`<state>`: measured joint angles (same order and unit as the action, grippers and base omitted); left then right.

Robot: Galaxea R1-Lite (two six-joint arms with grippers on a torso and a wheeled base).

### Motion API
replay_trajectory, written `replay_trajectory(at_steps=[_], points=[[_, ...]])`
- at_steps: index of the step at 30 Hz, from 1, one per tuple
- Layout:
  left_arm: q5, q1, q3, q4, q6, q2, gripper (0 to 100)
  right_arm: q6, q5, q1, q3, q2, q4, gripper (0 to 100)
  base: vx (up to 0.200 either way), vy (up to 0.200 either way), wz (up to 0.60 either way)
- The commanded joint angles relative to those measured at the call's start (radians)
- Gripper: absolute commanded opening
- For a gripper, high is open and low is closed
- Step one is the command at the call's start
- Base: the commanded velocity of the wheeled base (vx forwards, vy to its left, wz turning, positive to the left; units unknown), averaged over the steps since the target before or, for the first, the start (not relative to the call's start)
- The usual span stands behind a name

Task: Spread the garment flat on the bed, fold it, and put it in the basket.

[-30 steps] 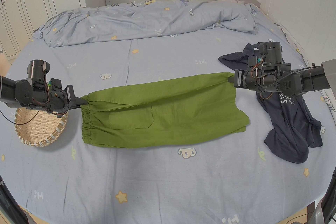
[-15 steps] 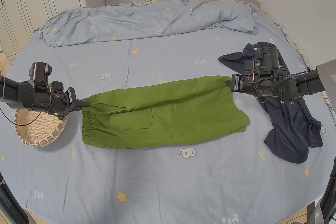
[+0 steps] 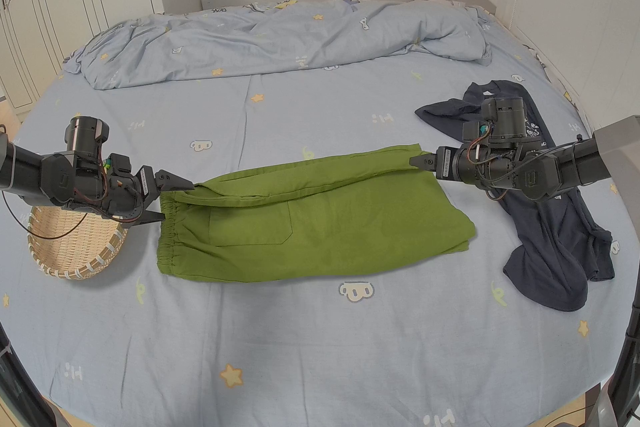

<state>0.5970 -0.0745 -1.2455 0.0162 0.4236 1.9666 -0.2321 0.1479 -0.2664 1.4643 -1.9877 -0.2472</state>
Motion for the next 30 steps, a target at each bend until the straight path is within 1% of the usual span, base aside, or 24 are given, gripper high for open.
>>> replay_trajectory(at_steps=[1, 5, 9, 10, 11, 12, 13, 14, 15, 16, 17, 18, 20, 23, 29, 30], points=[[0.0, 0.039, 0.006, 0.001, 0.024, -0.04, 100, -0.001, 0.001, -0.001, -0.005, -0.007, -0.006, 100, 0.0, 0.0, 0.0], [0.001, 0.05, -0.015, -0.005, 0.027, -0.018, 100, -0.003, -0.001, -0.001, -0.018, -0.007, -0.007, 100, 0.0, 0.0, 0.0], [-0.008, 0.064, -0.094, -0.036, 0.05, 0.078, 100, -0.003, -0.001, -0.001, -0.03, -0.005, -0.009, 100, 0.0, 0.0, 0.0], [-0.008, 0.064, -0.094, -0.036, 0.05, 0.078, 100, -0.003, -0.001, -0.001, -0.03, -0.005, -0.009, 100, 0.0, 0.0, 0.0], [-0.028, 0.062, -0.17, -0.058, 0.061, 0.152, 100, -0.001, -0.001, 0.001, -0.025, -0.003, -0.009, 100, 0.0, 0.0, 0.0], [-0.028, 0.062, -0.17, -0.058, 0.061, 0.152, 100, -0.001, -0.001, 0.001, -0.025, -0.003, -0.009, 100, 0.0, 0.0, 0.0], [-0.085, 0.064, -0.27, -0.058, 0.095, 0.213, 100, -0.003, -0.001, 0.003, -0.028, 0.001, -0.009, 100, 0.0, 0.0, 0.0], [-0.123, 0.062, -0.313, -0.059, 0.118, 0.23, 100, -0.004, -0.001, 0.003, -0.032, 0.006, -0.009, 100, 0.0, 0.0, 0.0], [-0.14, 0.061, -0.334, -0.061, 0.133, 0.239, 100, -0.004, -0.001, 0.004, -0.035, 0.01, -0.009, 100, 0.0, 0.0, 0.0], [-0.164, 0.055, -0.387, -0.064, 0.167, 0.262, 100, -0.004, -0.001, 0.009, -0.044, 0.024, -0.009, 100, 0.0, 0.0, 0.0], [-0.166, 0.055, -0.391, -0.064, 0.17, 0.264, 100, -0.004, -0.001, 0.009, -0.044, 0.026, -0.009, 100, 0.0, 0.0, 0.0], [-0.168, 0.041, -0.442, -0.064, 0.205, 0.288, 100, -0.004, -0.001, 0.012, -0.061, 0.041, -0.009, 100, 0.0, 0.0, 0.0], [-0.166, 0.03, -0.473, -0.064, 0.233, 0.31, 100, -0.004, -0.001, 0.012, -0.071, 0.053, -0.009, 100, 0.0, 0.0, 0.0], [-0.168, 0.035, -0.509, -0.067, 0.236, 0.347, 100, -0.004, -0.001, 0.009, -0.078, 0.066, -0.009, 100, 0.0, 0.0, 0.0], [-0.169, 0.061, -0.514, -0.064, 0.238, 0.342, 100, -0.004, 0.001, 0.01, -0.074, 0.075, -0.007, 100, 0.0, 0.0, 0.0], [-0.171, 0.062, -0.506, -0.059, 0.239, 0.318, 100, -0.01, 0.002, 0.016, -0.07, 0.075, -0.007, 100, 0.0, 0.0, 0.0]])
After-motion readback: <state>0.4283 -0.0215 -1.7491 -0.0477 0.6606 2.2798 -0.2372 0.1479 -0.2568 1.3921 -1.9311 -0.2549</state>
